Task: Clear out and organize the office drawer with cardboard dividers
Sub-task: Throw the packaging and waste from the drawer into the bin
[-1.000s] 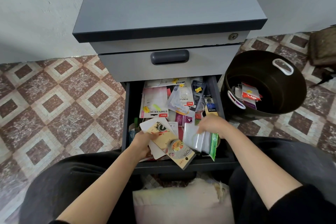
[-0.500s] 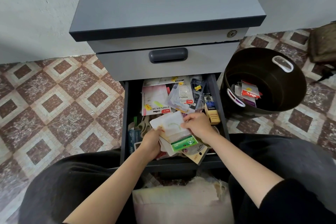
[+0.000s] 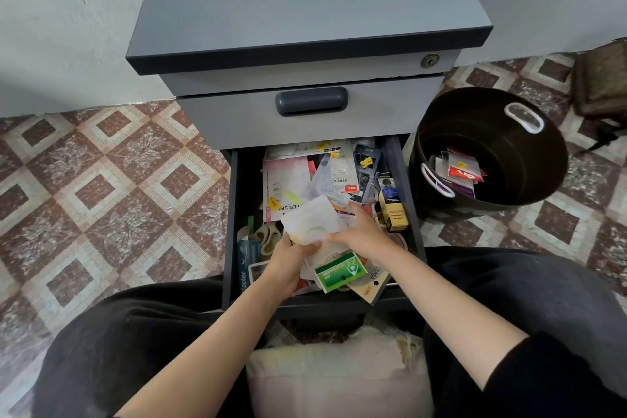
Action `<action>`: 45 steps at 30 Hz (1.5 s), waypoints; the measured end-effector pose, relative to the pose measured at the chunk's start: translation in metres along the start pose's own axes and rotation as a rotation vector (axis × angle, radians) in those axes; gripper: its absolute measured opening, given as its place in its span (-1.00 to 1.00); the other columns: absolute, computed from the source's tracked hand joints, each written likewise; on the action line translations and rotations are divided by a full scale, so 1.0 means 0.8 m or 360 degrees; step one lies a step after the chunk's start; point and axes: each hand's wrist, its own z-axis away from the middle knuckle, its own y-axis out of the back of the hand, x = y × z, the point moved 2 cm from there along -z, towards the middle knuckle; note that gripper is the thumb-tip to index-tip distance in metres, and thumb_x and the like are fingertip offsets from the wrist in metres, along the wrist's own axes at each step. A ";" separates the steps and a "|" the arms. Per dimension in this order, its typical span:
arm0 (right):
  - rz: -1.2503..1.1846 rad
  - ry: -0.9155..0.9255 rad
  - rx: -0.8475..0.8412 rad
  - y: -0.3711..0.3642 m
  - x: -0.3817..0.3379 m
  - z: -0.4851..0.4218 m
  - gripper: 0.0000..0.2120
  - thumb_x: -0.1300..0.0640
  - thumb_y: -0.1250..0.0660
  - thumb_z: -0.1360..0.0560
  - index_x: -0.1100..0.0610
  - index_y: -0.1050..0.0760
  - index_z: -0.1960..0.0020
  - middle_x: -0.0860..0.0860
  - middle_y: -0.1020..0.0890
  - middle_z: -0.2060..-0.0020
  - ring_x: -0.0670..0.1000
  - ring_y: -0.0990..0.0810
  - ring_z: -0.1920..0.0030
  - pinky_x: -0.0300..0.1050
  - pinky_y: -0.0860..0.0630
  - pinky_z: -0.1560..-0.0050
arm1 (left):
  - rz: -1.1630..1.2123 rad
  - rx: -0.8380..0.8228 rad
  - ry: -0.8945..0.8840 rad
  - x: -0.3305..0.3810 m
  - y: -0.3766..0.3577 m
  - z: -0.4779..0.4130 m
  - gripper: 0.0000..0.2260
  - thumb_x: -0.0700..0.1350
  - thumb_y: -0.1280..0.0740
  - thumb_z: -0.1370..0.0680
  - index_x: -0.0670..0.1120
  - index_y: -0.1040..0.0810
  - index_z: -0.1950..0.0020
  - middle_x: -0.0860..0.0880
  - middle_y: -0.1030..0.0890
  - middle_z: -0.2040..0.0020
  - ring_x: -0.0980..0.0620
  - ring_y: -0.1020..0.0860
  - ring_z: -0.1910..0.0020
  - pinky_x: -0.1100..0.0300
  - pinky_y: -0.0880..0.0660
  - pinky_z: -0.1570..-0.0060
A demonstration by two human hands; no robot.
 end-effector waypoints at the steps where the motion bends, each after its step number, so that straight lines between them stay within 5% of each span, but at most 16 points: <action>1: -0.0065 -0.0009 -0.0014 0.001 -0.003 0.002 -0.23 0.16 -0.44 -0.43 0.11 -0.10 -0.51 0.05 -0.28 -0.43 0.07 -0.29 -0.40 -0.02 -0.31 -0.34 | 0.0013 0.0016 -0.0028 0.002 -0.001 0.001 -0.64 -0.39 -0.28 -0.50 -0.23 -0.40 -0.29 -0.20 -0.59 -0.12 -0.15 -0.59 -0.04 -0.04 -0.55 0.02; 5: -0.0234 0.0031 -0.0179 0.001 -0.015 0.015 -0.25 0.25 -0.38 -0.46 0.01 -0.06 -0.51 0.03 -0.34 -0.39 0.05 -0.38 -0.31 -0.01 -0.40 -0.28 | -0.0054 0.0061 -0.0171 0.018 -0.013 0.013 -0.72 -0.33 -0.29 -0.52 -0.19 -0.44 -0.23 -0.17 -0.60 -0.07 -0.09 -0.60 0.03 0.06 -0.56 0.12; 9: -0.0284 0.0122 -0.0120 0.009 -0.028 0.031 -0.19 0.39 -0.29 -0.48 -0.03 0.06 -0.53 0.04 -0.22 -0.45 0.06 -0.35 -0.32 -0.11 -0.42 -0.17 | -0.0112 0.0116 -0.0191 0.028 -0.028 0.027 -0.66 -0.34 -0.29 -0.50 -0.17 -0.36 -0.25 -0.20 -0.56 -0.11 -0.18 -0.57 -0.06 -0.13 -0.54 -0.06; 11: -0.0383 0.0118 0.0034 0.016 -0.029 0.037 -0.23 0.39 -0.31 -0.46 0.02 -0.02 -0.52 0.08 -0.27 -0.43 0.10 -0.35 -0.35 -0.01 -0.42 -0.26 | -0.0148 0.0133 -0.0189 0.033 -0.034 0.033 -0.62 -0.34 -0.27 -0.50 -0.17 -0.29 -0.28 -0.19 -0.53 -0.14 -0.20 -0.55 -0.10 -0.19 -0.50 -0.11; 14: -0.0458 0.0113 0.0167 0.029 -0.032 0.047 -0.51 0.32 -0.31 -0.48 0.17 -0.29 -0.38 0.10 -0.48 -0.26 0.02 -0.48 -0.14 -0.11 -0.45 -0.09 | -0.0321 0.0145 -0.0275 0.046 -0.050 0.043 -0.63 -0.31 -0.25 -0.54 -0.14 -0.26 -0.30 -0.13 -0.51 -0.17 -0.15 -0.54 -0.14 -0.15 -0.48 -0.17; 18: -0.0564 0.0193 0.0232 0.053 -0.035 0.062 -0.76 0.24 -0.29 -0.52 0.15 -0.45 -0.19 0.09 -0.58 -0.15 0.04 -0.55 -0.09 -0.06 -0.50 -0.10 | -0.0563 0.0108 -0.0441 0.062 -0.078 0.057 -0.73 -0.27 -0.21 -0.59 -0.10 -0.31 -0.27 -0.08 -0.51 -0.18 -0.03 -0.52 -0.11 0.06 -0.49 -0.13; 21: -0.0571 0.0221 0.0110 0.082 -0.038 0.076 -0.73 0.26 -0.25 -0.54 0.15 -0.47 -0.23 0.08 -0.60 -0.15 0.07 -0.58 -0.12 0.06 -0.49 -0.21 | -0.0687 0.0072 -0.0546 0.074 -0.102 0.065 -0.67 -0.29 -0.17 -0.60 -0.14 -0.30 -0.36 -0.02 -0.48 -0.18 0.05 -0.45 -0.09 0.27 -0.45 0.03; 24: -0.0412 0.0207 -0.0006 0.114 -0.028 0.087 -0.67 0.36 -0.17 -0.53 0.11 -0.46 -0.23 0.09 -0.61 -0.10 0.09 -0.59 -0.10 0.09 -0.50 -0.19 | -0.0665 0.0031 -0.0513 0.076 -0.130 0.065 -0.67 -0.32 -0.15 -0.60 -0.14 -0.31 -0.36 -0.10 -0.49 -0.28 -0.05 -0.49 -0.19 0.09 -0.50 -0.15; 28: -0.0484 0.0147 0.0235 0.159 -0.007 0.093 -0.67 0.36 -0.14 -0.55 0.15 -0.45 -0.25 0.10 -0.60 -0.06 0.06 -0.60 0.03 -0.06 -0.55 0.08 | -0.0714 -0.0065 -0.0532 0.076 -0.177 0.067 -0.69 -0.32 -0.17 -0.59 -0.13 -0.34 -0.32 -0.05 -0.53 -0.17 -0.08 -0.53 -0.17 0.17 -0.58 0.07; 32: -0.0499 0.0121 0.0499 0.207 0.010 0.087 -0.62 0.33 -0.20 -0.54 0.17 -0.38 -0.35 0.08 -0.52 -0.23 0.05 -0.55 -0.12 -0.09 -0.54 0.02 | -0.0872 -0.0201 -0.0547 0.075 -0.224 0.057 -0.65 -0.31 -0.20 -0.58 -0.12 -0.37 -0.37 -0.07 -0.52 -0.27 -0.06 -0.51 -0.21 0.02 -0.48 -0.18; 37: -0.0677 0.0038 0.0734 0.256 0.035 0.076 -0.76 0.37 -0.20 -0.50 0.30 -0.56 -0.10 0.20 -0.63 -0.03 0.20 -0.61 -0.03 -0.08 -0.48 0.14 | -0.1000 -0.0198 -0.0612 0.078 -0.279 0.035 -0.69 -0.32 -0.25 -0.56 -0.21 -0.45 -0.31 -0.12 -0.57 -0.18 -0.01 -0.54 -0.07 0.13 -0.50 -0.05; 40: -0.0733 -0.0001 0.0912 0.284 0.046 0.062 -0.70 0.34 -0.22 -0.49 0.26 -0.53 -0.19 0.15 -0.61 -0.08 0.12 -0.60 -0.02 -0.16 -0.50 0.22 | -0.1075 -0.0192 -0.0618 0.077 -0.314 0.011 -0.68 -0.30 -0.29 -0.55 -0.22 -0.44 -0.31 -0.12 -0.59 -0.16 0.01 -0.56 -0.02 0.16 -0.51 -0.01; 45: -0.0717 -0.0047 0.1052 0.335 0.047 0.045 -0.72 0.30 -0.28 -0.49 0.25 -0.52 -0.20 0.06 -0.57 -0.06 0.05 -0.52 -0.01 -0.08 -0.46 0.01 | -0.1096 -0.0267 -0.0608 0.096 -0.361 -0.022 -0.64 -0.24 -0.30 -0.56 -0.21 -0.42 -0.36 -0.12 -0.56 -0.22 -0.04 -0.55 -0.14 0.09 -0.49 -0.14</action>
